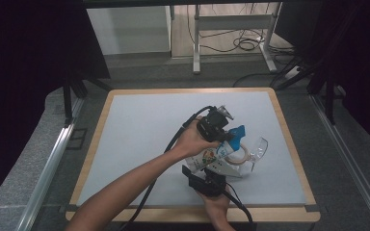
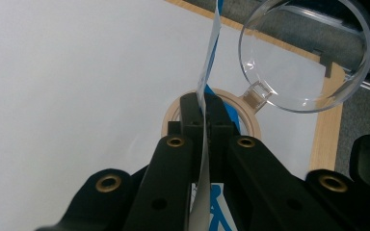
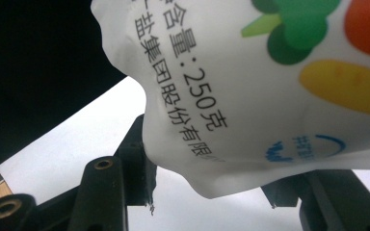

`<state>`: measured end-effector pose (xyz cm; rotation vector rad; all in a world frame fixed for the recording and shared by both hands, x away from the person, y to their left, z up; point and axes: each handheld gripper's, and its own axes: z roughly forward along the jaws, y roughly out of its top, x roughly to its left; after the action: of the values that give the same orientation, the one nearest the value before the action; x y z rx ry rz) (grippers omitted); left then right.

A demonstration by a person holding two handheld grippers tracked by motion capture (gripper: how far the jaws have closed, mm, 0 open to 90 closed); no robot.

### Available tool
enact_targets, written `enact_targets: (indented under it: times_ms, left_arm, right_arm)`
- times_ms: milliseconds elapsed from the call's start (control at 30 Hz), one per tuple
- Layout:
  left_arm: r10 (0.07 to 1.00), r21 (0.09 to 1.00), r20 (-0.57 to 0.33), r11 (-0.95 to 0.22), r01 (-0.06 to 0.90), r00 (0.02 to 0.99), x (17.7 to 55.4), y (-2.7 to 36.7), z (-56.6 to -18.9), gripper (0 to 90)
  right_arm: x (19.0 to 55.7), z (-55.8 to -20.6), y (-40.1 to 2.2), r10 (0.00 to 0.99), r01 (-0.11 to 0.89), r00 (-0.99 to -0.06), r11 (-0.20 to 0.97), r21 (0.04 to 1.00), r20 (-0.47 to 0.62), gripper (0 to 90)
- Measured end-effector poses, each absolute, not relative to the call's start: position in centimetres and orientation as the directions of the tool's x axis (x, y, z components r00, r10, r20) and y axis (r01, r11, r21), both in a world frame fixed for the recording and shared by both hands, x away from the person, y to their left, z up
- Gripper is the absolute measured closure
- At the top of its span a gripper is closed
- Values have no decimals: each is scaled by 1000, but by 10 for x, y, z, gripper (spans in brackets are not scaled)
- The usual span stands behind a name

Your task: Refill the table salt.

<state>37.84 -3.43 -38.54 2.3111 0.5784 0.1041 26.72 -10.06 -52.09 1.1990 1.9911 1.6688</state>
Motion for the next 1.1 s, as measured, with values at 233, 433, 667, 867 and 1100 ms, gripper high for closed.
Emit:
enact_targets:
  times_ms: [233, 433, 667, 867, 1100]
  left_arm:
    - [434, 680, -86, -632, 371, 897, 378, -40, -381, 900]
    - [433, 664, -79, -649, 371, 898, 378, -42, -383, 900]
    - [433, 653, -72, -661, 371, 899, 380, -45, -381, 900]
    - [433, 655, -62, -663, 364, 899, 379, -48, -380, 900]
    - [433, 642, -45, -678, 358, 900, 379, -51, -380, 900]
  right_arm:
    - [267, -518, -104, 732, 409, -612, -30, 912, 298, 478]
    - [268, -518, -103, 727, 426, -608, -42, 904, 320, 478]
    - [269, -517, -101, 733, 414, -606, -40, 910, 308, 485]
    - [270, -514, -102, 728, 425, -601, -58, 903, 329, 487]
    - [274, -513, -101, 726, 418, -602, -68, 906, 333, 488]
